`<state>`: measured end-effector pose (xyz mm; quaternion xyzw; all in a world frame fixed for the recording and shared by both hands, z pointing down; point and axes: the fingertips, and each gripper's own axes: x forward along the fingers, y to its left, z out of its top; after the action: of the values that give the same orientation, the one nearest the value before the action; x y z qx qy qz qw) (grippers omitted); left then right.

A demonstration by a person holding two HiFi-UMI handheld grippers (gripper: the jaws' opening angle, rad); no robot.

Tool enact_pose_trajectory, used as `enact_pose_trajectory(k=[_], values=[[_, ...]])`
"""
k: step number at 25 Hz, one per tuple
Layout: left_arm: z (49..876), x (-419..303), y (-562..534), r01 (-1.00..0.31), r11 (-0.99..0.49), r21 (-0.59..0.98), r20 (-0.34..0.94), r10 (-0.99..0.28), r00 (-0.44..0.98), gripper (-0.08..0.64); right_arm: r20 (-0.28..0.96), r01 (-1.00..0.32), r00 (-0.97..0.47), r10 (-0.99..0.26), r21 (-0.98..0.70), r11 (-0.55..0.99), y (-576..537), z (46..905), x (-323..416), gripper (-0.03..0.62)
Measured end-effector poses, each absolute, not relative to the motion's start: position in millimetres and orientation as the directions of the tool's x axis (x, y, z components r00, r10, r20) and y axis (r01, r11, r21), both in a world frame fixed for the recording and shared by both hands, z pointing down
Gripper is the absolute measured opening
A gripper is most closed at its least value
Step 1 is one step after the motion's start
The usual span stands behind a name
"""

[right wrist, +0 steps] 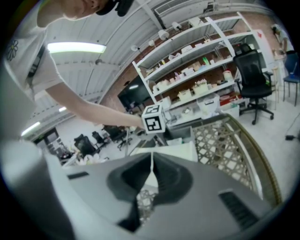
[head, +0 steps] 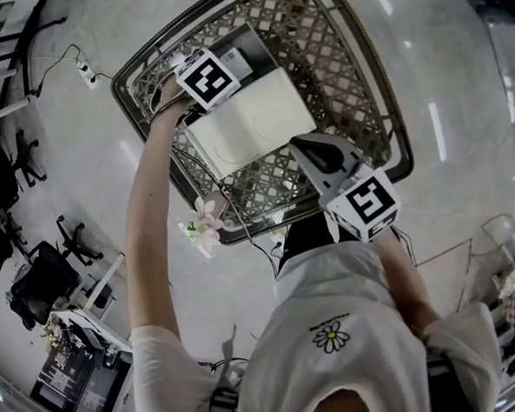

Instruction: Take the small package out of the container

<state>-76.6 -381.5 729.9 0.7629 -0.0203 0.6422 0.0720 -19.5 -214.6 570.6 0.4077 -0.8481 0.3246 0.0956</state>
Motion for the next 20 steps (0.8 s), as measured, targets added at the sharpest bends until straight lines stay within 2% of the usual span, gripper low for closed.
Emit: enact_pose_trajectory(k=[4,7,13,20], values=[[717.6,-78.7,-385.2,-0.189,-0.98,0.057,0.985,0.024,0.169,0.328,0.436,-0.778,-0.621,-0.651,-0.44,0.447,-218.7,559.6,-19.4,0.032],[686.6,-64.5,-387.3,-0.261,-0.964,0.049,0.97,-0.017,0.244,0.328,0.485,-0.835,-0.548,-0.681,-0.37,0.408,-221.5,555.2,-8.3,0.032],[572.2,-38.7,-401.3,-0.349,-0.934,-0.076,0.895,-0.218,0.388,0.328,0.437,-0.866,-0.496,-0.75,-0.312,0.391,-220.7,513.5,5.7,0.032],[432.5,-31.9,-401.6,-0.599,-0.79,-0.133,0.702,-0.501,0.506,0.327,0.337,-0.881,-0.474,-0.813,-0.173,0.441,-229.7,450.6,12.0,0.032]])
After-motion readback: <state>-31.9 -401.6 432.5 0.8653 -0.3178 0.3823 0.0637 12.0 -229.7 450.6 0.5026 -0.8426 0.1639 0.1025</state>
